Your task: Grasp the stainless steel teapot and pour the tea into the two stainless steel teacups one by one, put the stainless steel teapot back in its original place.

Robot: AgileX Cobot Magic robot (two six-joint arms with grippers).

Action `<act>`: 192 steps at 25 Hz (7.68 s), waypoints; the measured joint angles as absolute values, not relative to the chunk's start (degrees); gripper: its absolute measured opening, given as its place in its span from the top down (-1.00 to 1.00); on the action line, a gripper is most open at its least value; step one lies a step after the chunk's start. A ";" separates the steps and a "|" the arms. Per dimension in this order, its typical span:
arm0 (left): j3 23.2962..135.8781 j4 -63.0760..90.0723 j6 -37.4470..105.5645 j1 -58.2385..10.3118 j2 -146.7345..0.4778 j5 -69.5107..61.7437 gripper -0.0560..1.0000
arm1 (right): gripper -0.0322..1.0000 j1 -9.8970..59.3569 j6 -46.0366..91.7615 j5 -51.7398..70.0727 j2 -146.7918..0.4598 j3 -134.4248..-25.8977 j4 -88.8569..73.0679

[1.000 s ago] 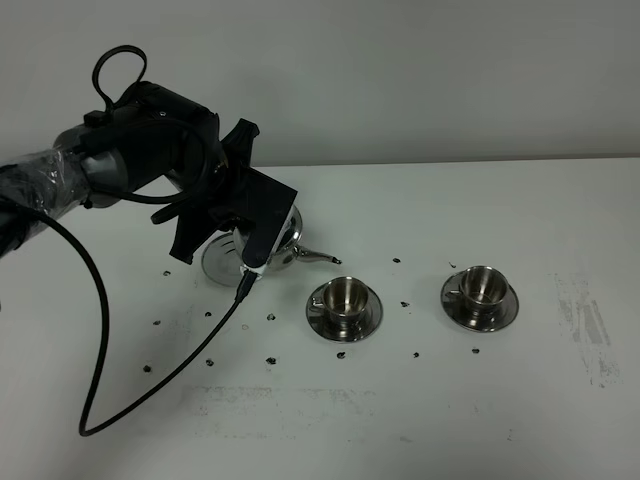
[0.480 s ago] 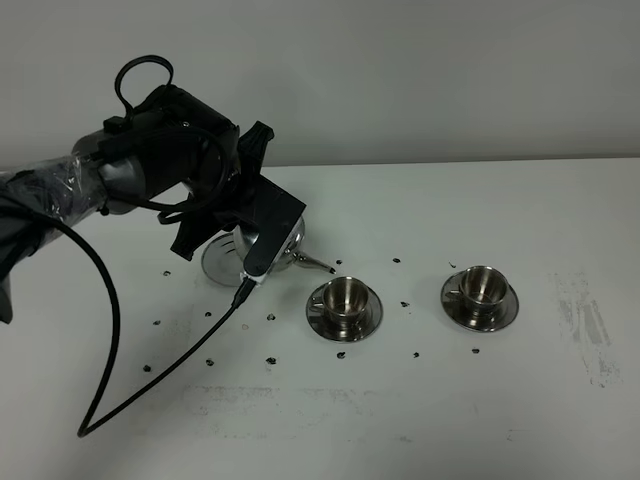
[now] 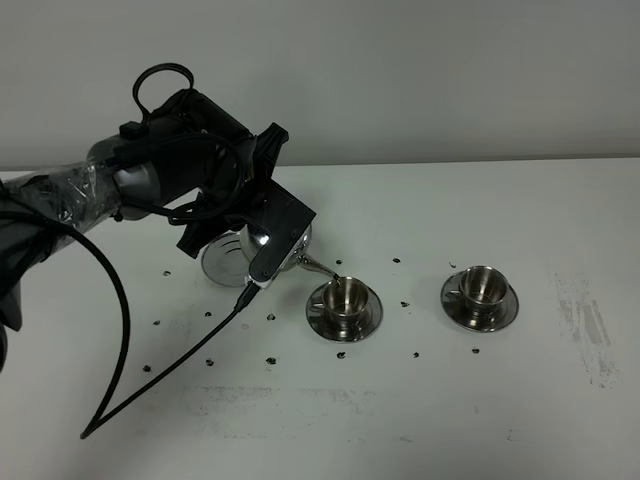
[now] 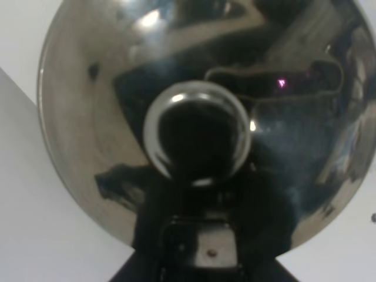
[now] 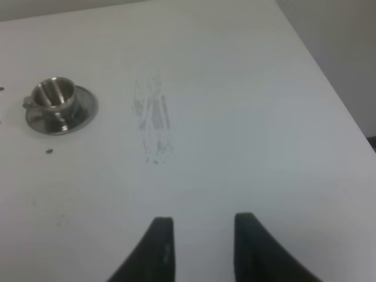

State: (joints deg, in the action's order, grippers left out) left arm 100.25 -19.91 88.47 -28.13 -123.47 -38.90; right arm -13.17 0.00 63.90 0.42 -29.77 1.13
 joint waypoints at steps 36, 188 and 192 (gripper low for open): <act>100.25 -28.18 85.67 -29.49 -123.47 -37.64 0.50 | 0.47 -13.17 0.00 63.90 0.42 -29.77 1.13; 116.26 -2.71 52.22 -32.70 -120.30 -63.98 0.50 | 0.47 -13.17 0.00 63.90 0.42 -29.77 1.08; 129.88 -4.65 62.50 -32.65 -129.91 -66.51 0.50 | 0.47 -13.17 0.00 63.90 0.42 -29.77 1.08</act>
State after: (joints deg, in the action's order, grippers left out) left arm 129.88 -4.65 62.50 -32.65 -129.91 -66.51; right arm -13.17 0.00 63.90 0.42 -29.77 1.08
